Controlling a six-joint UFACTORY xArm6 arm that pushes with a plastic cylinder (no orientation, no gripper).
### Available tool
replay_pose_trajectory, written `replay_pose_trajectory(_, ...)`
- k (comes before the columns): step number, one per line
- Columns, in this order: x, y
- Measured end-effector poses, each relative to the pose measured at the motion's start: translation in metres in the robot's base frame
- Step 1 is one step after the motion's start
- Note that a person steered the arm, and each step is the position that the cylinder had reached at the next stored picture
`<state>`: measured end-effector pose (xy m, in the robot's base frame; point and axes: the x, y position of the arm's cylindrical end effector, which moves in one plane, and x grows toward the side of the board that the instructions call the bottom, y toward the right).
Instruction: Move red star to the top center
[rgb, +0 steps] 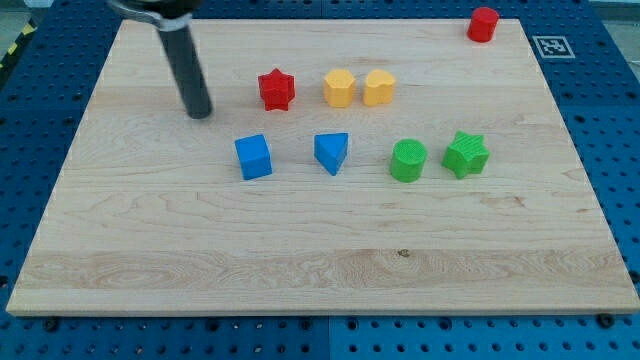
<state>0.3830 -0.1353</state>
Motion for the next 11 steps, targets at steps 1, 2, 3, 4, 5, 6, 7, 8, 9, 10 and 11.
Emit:
replay_pose_trajectory(1, 0.003, 0.042)
replay_pose_trajectory(2, 0.003, 0.072)
replay_pose_trajectory(3, 0.003, 0.092)
replay_pose_trajectory(4, -0.004, 0.09)
replay_pose_trajectory(5, -0.01, 0.072)
replay_pose_trajectory(6, -0.018, 0.063)
replay_pose_trajectory(7, -0.04, 0.063)
replay_pose_trajectory(8, -0.063, 0.063)
replay_pose_trajectory(9, -0.078, 0.055)
replay_pose_trajectory(10, -0.097, 0.054)
replay_pose_trajectory(11, -0.101, 0.054)
